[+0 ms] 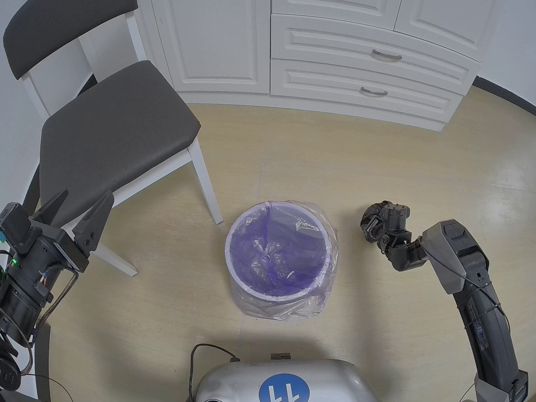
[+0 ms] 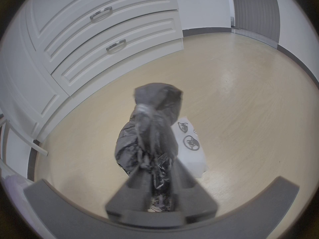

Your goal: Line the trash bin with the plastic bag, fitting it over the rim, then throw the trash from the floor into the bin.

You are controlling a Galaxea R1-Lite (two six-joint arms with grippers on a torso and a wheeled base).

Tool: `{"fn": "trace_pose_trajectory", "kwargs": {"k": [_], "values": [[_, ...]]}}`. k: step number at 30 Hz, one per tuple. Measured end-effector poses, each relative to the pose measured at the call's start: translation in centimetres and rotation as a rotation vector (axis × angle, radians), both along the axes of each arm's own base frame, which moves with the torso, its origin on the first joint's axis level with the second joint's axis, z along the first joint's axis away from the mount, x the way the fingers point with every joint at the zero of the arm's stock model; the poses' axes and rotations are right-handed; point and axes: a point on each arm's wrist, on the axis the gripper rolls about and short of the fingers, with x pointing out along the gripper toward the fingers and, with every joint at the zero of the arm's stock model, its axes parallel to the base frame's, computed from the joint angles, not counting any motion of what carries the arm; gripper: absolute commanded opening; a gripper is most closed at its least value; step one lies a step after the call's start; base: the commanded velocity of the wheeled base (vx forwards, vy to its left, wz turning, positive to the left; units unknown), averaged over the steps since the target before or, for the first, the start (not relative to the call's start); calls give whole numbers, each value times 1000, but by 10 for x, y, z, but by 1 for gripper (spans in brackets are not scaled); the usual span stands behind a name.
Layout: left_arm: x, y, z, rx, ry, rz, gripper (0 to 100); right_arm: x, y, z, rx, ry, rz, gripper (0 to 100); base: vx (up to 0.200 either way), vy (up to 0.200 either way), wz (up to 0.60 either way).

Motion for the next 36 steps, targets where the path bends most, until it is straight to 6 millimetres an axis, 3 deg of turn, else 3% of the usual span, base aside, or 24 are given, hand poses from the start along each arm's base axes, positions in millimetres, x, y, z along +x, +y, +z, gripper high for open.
{"fn": "trace_pose_trajectory", "kwargs": {"k": [8,15,22,36], "values": [[-1,0,-2,1,7,-2,100,-4,-2,-2,-2,26,-2,0,0,0,0],[-2,0,-3,2,9,-4,100,-25,-3,4,-12,133,28,0,0,0,0],[-2,0,-2,2,9,-6,100,-56,-10,58,-49,204,99,0,0,0,0],[-1,-1,-3,27,11,-11,100,-170,-17,187,-285,171,278,0,0,0,0]]}}
